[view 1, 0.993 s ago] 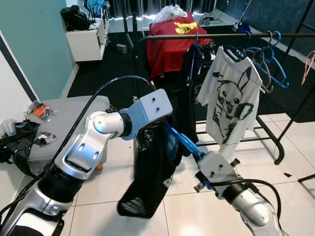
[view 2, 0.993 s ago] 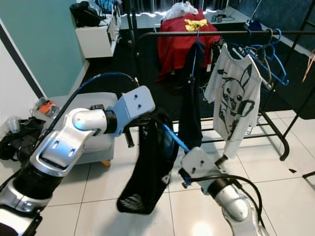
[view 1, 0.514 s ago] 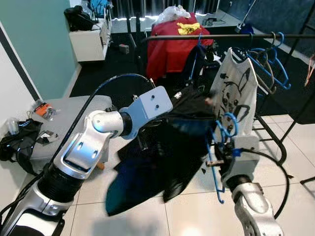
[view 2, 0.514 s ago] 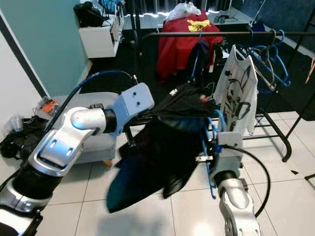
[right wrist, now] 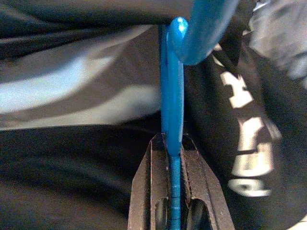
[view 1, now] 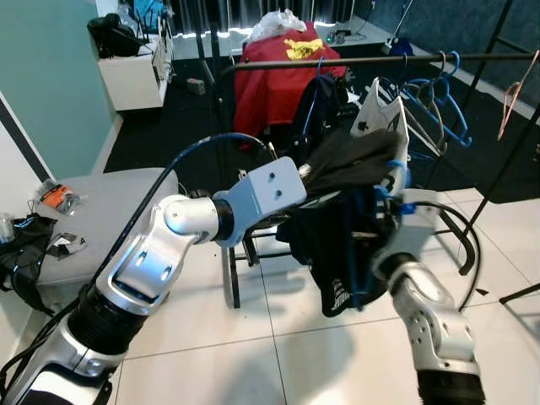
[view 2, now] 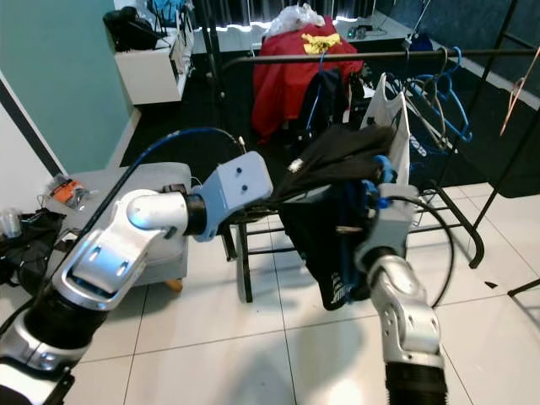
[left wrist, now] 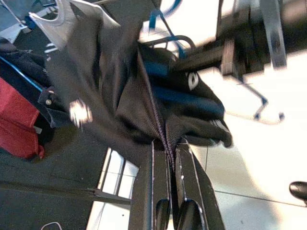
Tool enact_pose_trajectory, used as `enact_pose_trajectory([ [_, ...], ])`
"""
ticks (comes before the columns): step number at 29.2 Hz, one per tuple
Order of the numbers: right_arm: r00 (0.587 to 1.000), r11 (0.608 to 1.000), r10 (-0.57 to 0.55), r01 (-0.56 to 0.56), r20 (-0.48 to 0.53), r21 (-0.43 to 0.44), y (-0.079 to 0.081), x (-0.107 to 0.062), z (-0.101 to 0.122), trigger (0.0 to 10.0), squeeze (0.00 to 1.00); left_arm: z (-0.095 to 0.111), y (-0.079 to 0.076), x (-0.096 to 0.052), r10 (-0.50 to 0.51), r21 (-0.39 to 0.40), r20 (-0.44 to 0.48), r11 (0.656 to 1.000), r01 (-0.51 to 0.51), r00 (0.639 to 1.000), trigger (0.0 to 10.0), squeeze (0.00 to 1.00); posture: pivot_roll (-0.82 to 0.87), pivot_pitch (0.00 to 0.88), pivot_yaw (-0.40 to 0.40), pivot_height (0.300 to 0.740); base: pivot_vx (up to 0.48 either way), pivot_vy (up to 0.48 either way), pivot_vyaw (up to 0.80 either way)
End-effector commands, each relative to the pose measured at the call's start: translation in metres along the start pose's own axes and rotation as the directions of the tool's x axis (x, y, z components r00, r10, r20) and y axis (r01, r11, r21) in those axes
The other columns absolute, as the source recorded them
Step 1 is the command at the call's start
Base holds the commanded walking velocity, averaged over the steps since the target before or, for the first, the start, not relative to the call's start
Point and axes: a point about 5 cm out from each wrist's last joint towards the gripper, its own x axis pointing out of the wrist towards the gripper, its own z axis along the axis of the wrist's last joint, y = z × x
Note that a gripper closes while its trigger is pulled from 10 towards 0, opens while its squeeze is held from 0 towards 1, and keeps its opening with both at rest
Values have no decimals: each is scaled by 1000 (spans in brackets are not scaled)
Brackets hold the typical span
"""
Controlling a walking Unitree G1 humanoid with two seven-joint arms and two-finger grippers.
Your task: Hang hanger
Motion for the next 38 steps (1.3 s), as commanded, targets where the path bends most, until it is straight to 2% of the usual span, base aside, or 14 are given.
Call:
enact_pose_trajectory([
  [1,996,995,88,-88,13,49,17,2,6,10000,0,0,-5,2,0,-4,7,1000,0,1000,10000,0,-17,39,21,740,0,0,0],
  [2,987,982,158,-159,13,106,32,4,7,10000,0,-1,-5,4,21,-9,15,1000,-21,1000,10000,0,-17,40,18,740,0,0,0],
  [3,987,982,158,-159,13,106,32,4,7,10000,0,-1,-5,4,21,-9,15,1000,-21,1000,10000,0,-17,40,18,740,0,0,0],
  [4,975,962,221,-221,18,163,46,5,10,10000,0,-3,-5,5,37,-1,12,999,-37,999,10000,0,-17,40,18,740,0,0,0],
  [9,966,946,258,-258,22,194,55,5,11,10000,0,-5,-5,6,46,5,8,999,-46,999,10000,0,-17,40,18,740,0,0,0],
  [10,959,921,281,-283,49,268,63,8,17,10000,0,-9,-7,6,39,29,-3,999,-39,999,10000,0,-16,41,13,740,0,0,0],
  [11,959,921,281,-283,49,268,63,8,17,10000,0,-9,-7,6,39,29,-3,999,-39,999,10000,0,-16,41,13,740,0,0,0],
  [13,953,866,273,-303,133,397,73,13,34,10000,0,-19,-15,4,-5,43,-18,999,6,1000,10000,0,-17,45,11,740,0,0,0],
  [15,953,866,273,-303,133,397,73,13,34,10000,0,-19,-15,4,-5,43,-18,999,6,1000,10000,0,-17,45,11,740,0,0,0],
  [16,954,835,238,-296,180,464,72,16,44,10000,0,-24,-21,2,-45,46,-28,998,47,999,10000,0,-17,45,10,740,0,0,0],
  [17,954,835,238,-296,180,464,72,16,44,10000,0,-24,-21,2,-45,46,-28,998,47,999,10000,0,-17,45,10,740,0,0,0],
  [19,959,773,135,-259,250,579,59,23,61,10000,0,-34,-34,-7,-133,33,-53,990,135,990,10000,0,-17,47,8,740,0,0,0],
  [28,959,735,90,-247,270,632,49,26,72,10000,0,-50,-46,-20,-181,-4,-94,983,181,979,10000,0,-16,45,-1,740,0,0,0],
  [38,963,622,17,-220,268,751,40,28,79,10000,0,-63,-49,-32,-192,-12,-124,981,192,974,10000,0,-17,35,-6,740,0,0,0],
])
